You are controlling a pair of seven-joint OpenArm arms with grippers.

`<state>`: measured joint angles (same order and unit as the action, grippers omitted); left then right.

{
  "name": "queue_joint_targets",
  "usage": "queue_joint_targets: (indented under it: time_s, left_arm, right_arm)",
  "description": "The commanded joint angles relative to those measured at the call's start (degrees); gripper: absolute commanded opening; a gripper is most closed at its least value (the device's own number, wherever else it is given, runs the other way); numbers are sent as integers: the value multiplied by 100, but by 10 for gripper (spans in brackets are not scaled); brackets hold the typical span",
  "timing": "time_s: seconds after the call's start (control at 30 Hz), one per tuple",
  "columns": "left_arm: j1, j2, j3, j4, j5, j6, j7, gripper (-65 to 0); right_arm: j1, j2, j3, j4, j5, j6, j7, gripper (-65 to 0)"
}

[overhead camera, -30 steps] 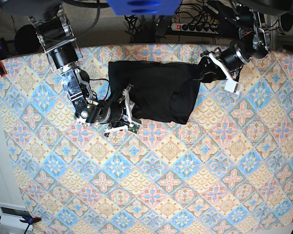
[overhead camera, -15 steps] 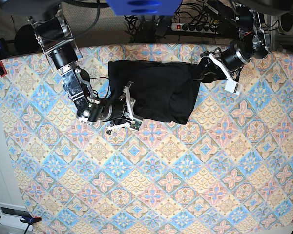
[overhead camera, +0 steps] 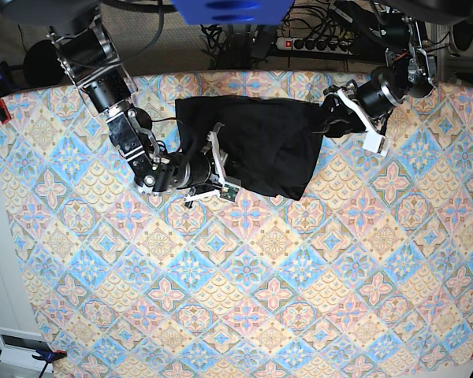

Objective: Layout the t-shirt on the table in an organized manner, then fold the t-shirt properly
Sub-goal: 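Hold the bundle with both grippers and smooth it flat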

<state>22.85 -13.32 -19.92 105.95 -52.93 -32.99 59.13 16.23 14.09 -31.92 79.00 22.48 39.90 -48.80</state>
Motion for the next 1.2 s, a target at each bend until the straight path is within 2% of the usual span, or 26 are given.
queue_joint_targets:
  time_s: [0.0, 0.03, 0.07, 0.33, 0.63, 0.87, 0.97, 1.1, 1.17]
  left_arm:
    - [-13, -44, -25, 73, -118, -37, -116, -375]
    - [-13, -44, -25, 73, -118, -37, -116, -375]
    - [-13, -44, -25, 73, -118, -37, -116, -375]
    - [-13, -44, -17, 73, -110, -37, -116, -375]
    - [-13, -44, 1, 64, -110, -37, -116, -375]
    - [-13, -35, 10, 64, -110, -37, -116, -375]
    - [-13, 35, 45, 73, -110, -37, -116, -375]
    - [-4, 53, 423, 170, -127, -37, -107, -375]
    - [14, 53, 555, 240, -110, -37, -107, -375]
  right_arm:
    - [87, 20, 49, 16, -125, 10, -118, -597]
    - [87, 20, 120, 25, -125, 10, -118, -643]
    - [87, 20, 260, 69, -125, 10, -162, -650]
    - [61, 20, 1403, 764, -99, 10, -180, -650]
    - [78, 29, 1878, 500, -142, 10, -180, -650]
    - [61, 29, 1860, 236, -732, 10, -162, -648]
    - [52, 29, 1843, 245, -740, 10, -171, -603]
    - [52, 29, 1869, 658, -740, 10, -162, -489]
    - [61, 29, 1887, 834, -740, 10, -153, -463]
